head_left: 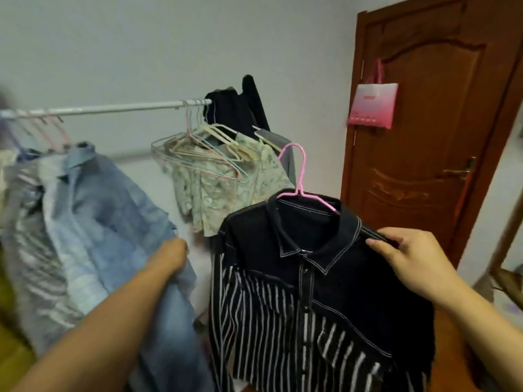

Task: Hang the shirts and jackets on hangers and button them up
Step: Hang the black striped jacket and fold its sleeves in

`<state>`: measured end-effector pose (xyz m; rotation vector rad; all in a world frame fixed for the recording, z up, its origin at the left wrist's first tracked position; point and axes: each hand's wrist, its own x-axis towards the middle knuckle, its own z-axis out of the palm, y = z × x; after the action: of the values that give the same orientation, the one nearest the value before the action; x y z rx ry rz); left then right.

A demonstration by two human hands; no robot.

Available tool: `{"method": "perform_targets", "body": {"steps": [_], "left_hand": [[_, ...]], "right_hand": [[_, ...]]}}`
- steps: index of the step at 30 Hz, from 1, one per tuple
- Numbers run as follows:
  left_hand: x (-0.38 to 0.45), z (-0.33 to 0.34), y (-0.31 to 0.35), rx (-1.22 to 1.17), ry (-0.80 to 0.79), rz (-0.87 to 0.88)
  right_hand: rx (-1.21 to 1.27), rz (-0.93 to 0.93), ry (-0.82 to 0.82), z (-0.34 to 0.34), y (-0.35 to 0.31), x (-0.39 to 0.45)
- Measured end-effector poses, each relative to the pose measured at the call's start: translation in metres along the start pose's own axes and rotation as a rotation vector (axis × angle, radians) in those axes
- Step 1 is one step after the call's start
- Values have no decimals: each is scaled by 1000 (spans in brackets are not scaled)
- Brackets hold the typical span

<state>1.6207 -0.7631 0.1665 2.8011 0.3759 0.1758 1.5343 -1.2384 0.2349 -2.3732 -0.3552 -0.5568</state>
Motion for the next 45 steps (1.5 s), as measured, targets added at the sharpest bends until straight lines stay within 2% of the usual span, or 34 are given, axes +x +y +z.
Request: {"method": "perform_targets", "body": {"steps": [1,3,5,7,9,11,14,16,18,20,23,25,29,33,34,35,37,39,45], "left_hand": [[2,-2,-12,34,-3,-11],[-8,-20,-18,24,76,103],[-31,-51,-17,-4,265,237],[-55,-90,-22,116,514,326],[-72,-131,-40,317,731,337],[-76,-171,-63,466,809,229],[-71,-203,-89,556,771,91],[-63,-207,-102,507,673,80],[-54,-206,-111,329,546,54],[-49,-200,-117,203,497,29],[-47,-191,-118,264,538,44],[-46,-191,-118,278,541,41],[-41,-189,-118,322,509,23],[-40,-185,-122,334,532,25],[-40,-185,-122,333,529,26],[-40,-185,-121,324,525,29],[-38,-190,-119,324,505,27],[-36,-199,-116,370,496,18],[-21,-207,-117,376,475,2]], "right_hand": [[-39,4,-7,9,-7,9],[-87,31,-50,38,-25,27],[-128,11,-119,78,-51,40],[-157,-40,-160,112,-81,54],[-167,-61,-154,129,-117,80],[-144,-84,-73,134,-160,114],[-100,-161,107,142,-231,169],[-100,-173,121,157,-280,202],[-75,-181,67,186,-319,228],[-77,-212,-12,224,-342,237],[-75,-267,-180,280,-355,216],[30,-288,-226,303,-364,197],[258,-339,-247,311,-401,181],[421,-361,-491,306,-375,188],[375,-355,-463,305,-351,198],[259,-328,-358,305,-322,212],[-117,-226,-31,301,-262,245],[-412,-106,131,294,-216,272],[-835,-120,147,289,-193,305]]}}
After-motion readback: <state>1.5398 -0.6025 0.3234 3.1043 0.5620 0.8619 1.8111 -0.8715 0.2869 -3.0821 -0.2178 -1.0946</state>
